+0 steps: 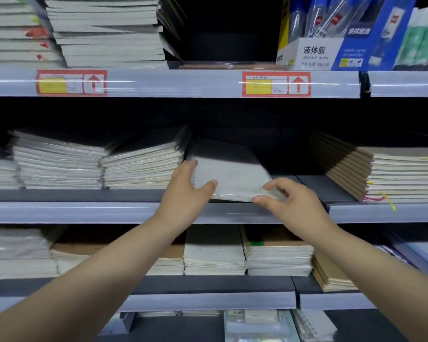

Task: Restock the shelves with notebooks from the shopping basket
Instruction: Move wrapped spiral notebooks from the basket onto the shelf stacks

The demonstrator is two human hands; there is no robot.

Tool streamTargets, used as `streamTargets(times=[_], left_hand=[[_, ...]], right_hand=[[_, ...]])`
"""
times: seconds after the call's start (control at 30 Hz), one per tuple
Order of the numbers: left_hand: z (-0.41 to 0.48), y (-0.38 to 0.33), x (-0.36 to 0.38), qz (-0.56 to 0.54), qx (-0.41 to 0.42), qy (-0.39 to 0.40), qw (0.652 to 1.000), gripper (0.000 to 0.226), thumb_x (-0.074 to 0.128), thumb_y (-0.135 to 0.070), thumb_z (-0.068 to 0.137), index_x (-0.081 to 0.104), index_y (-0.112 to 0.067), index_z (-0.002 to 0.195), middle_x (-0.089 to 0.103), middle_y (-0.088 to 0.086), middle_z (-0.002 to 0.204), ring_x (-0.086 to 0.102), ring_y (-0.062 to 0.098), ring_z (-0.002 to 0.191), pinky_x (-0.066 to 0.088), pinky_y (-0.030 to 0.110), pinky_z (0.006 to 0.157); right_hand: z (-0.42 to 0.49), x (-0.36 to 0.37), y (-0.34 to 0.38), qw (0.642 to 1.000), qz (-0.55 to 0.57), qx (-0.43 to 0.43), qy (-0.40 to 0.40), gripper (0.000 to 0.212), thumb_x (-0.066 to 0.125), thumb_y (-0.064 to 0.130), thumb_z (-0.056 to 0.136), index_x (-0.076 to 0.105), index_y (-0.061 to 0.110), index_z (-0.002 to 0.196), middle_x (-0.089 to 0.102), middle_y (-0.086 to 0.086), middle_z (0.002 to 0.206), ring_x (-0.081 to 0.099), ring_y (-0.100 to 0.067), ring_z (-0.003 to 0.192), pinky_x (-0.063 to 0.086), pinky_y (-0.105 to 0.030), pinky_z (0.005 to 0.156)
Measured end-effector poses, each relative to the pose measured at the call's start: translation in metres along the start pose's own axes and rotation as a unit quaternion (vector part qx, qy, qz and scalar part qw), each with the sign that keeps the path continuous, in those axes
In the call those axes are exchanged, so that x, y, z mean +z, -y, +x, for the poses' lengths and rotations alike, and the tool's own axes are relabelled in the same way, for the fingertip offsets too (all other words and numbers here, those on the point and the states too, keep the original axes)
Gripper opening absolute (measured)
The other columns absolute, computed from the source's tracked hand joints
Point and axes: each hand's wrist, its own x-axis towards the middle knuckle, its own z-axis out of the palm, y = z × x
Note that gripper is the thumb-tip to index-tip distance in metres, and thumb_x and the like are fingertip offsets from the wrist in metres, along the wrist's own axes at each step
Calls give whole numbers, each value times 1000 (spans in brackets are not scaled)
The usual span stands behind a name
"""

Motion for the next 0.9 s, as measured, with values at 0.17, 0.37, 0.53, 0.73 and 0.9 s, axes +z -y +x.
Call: streamTargets(times=[0.17,0.37,0.53,0.73,0.9], left_hand=[[5,14,1,23,88,-26,995,40,62,-40,89,56,-26,125,40,-10,143,37,1,129,23,2,94],[17,28,-2,40,154,-9,987,18,72,-38,81,61,-35,93,50,-19,128,44,2,125,43,24,95],[34,39,1,80,186,-32,979,17,71,-28,86,68,-19,100,56,-19,116,38,-7,126,26,0,99],[49,43,3,114,216,-20,970,21,65,-17,91,71,-9,110,65,-4,119,44,10,132,35,37,112],[63,47,5,136,204,-26,969,23,61,-15,94,70,-9,115,64,-6,122,42,9,134,29,12,98]], right_hand=[[8,12,-1,999,-46,-18,-9,38,66,51,82,61,30,113,51,9,102,40,-12,122,31,-22,83],[27,19,2,993,-117,-25,-25,41,57,51,88,60,22,118,63,0,116,42,-22,123,36,-27,84],[39,31,3,987,-151,-30,-48,40,55,49,91,60,20,119,63,0,114,42,-21,114,32,-25,77],[54,42,-1,987,-140,-20,-72,40,57,45,92,61,19,121,63,0,118,40,-22,113,33,-25,78],[65,50,-3,984,-161,2,-75,42,54,49,92,59,23,124,60,2,126,36,-22,122,47,-34,81]])
